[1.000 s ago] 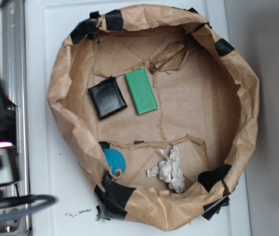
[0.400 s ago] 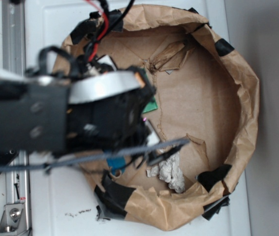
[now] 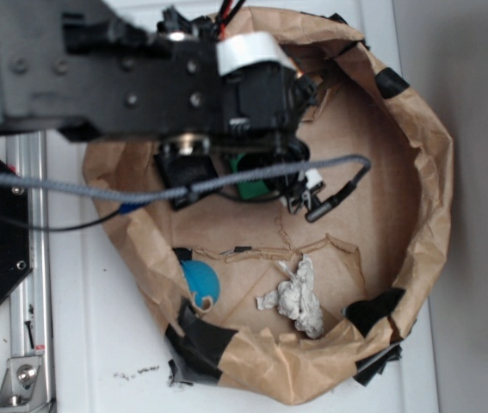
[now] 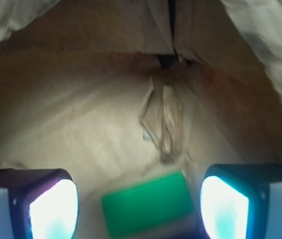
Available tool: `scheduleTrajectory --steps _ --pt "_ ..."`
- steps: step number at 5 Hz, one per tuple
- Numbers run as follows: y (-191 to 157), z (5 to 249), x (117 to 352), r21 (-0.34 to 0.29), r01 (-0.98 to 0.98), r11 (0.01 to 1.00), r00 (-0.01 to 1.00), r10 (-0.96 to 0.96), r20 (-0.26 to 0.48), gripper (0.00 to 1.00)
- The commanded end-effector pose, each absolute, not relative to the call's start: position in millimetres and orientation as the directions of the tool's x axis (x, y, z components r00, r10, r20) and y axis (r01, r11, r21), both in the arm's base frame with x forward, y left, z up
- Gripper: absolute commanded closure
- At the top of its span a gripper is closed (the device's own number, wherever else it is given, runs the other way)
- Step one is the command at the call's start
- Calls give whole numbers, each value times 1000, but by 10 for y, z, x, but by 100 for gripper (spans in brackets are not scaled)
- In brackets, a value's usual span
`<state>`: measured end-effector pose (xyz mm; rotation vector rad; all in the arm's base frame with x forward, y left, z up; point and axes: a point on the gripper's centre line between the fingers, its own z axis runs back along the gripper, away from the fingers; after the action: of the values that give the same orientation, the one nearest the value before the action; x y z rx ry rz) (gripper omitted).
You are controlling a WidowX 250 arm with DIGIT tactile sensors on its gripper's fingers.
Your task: Grab the wood chip.
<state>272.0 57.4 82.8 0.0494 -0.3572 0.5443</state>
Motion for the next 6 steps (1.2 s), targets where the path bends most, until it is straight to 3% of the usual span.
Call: scheduleTrajectory --steps 1,4,5,6 --pt "776 691 2743 -59 -517 854 797 506 328 0" --pt "776 691 2743 -59 -517 854 797 506 328 0" --pt "998 583 2798 -36 -518 854 785 492 376 0" --pt "1074 497 2947 -37 -514 857 788 489 374 0"
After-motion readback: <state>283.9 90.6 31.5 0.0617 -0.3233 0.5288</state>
